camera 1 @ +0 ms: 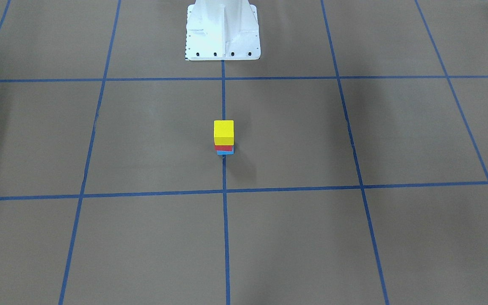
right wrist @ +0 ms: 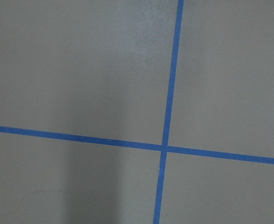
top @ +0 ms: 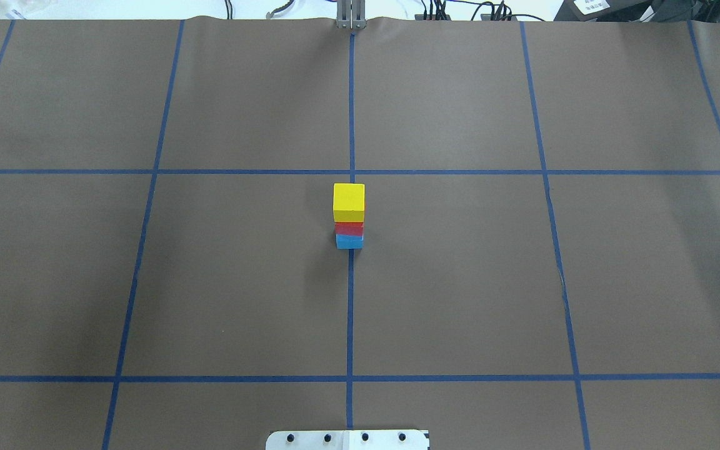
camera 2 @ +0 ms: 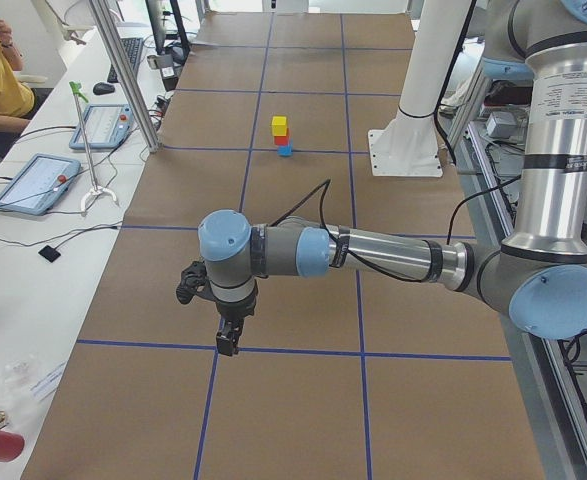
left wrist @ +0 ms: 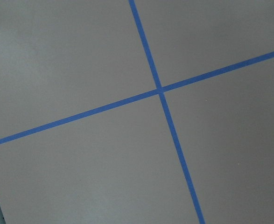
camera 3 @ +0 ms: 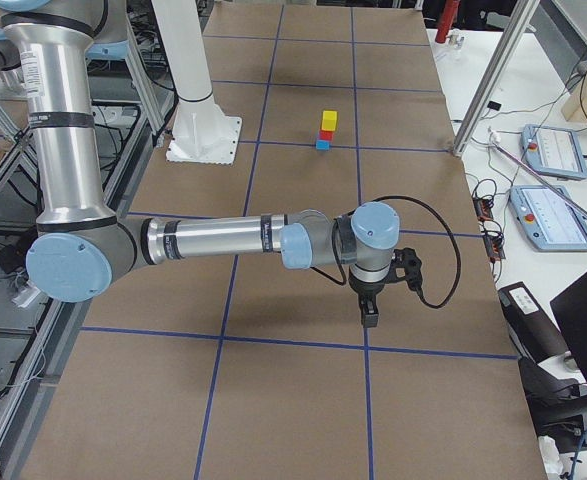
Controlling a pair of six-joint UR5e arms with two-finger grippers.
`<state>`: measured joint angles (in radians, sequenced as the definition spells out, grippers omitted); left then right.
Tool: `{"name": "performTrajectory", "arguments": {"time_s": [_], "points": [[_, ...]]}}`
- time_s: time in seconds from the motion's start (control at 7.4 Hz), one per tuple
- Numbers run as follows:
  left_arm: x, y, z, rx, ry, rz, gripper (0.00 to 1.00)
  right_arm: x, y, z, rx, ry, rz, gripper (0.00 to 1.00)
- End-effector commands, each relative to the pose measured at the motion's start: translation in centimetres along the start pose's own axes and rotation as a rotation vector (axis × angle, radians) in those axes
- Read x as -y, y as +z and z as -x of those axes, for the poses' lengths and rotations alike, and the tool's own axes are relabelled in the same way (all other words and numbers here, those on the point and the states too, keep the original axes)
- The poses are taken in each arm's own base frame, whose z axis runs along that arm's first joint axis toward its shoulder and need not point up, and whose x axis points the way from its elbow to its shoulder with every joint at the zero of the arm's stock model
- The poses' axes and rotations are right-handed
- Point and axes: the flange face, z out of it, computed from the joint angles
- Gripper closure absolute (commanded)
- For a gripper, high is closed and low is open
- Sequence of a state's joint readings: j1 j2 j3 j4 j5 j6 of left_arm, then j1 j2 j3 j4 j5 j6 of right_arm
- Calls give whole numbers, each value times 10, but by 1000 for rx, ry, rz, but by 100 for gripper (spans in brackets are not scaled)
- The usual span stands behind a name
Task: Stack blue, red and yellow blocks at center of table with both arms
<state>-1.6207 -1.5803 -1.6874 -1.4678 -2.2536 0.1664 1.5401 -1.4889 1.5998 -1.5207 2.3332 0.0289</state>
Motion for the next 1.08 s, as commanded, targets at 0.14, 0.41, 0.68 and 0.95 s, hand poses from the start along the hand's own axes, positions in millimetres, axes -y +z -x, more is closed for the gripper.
{"name": "performTrajectory", "arguments": {"time_s": [0.14,0.41,0.68,0.95], "points": [[-23,11,3,-33,-226,-2,0,-2,1,-1,0,2,2,0],[-29,26,12,-34,-244,29,0,0,1,-1,-3,1,1,0],[-24,21,8,-31,-213,4,0,0,1,-1,-5,4,2,0],[-21,24,9,-20,-154,-58,0,2,-5,-3,4,19,0,0]]}}
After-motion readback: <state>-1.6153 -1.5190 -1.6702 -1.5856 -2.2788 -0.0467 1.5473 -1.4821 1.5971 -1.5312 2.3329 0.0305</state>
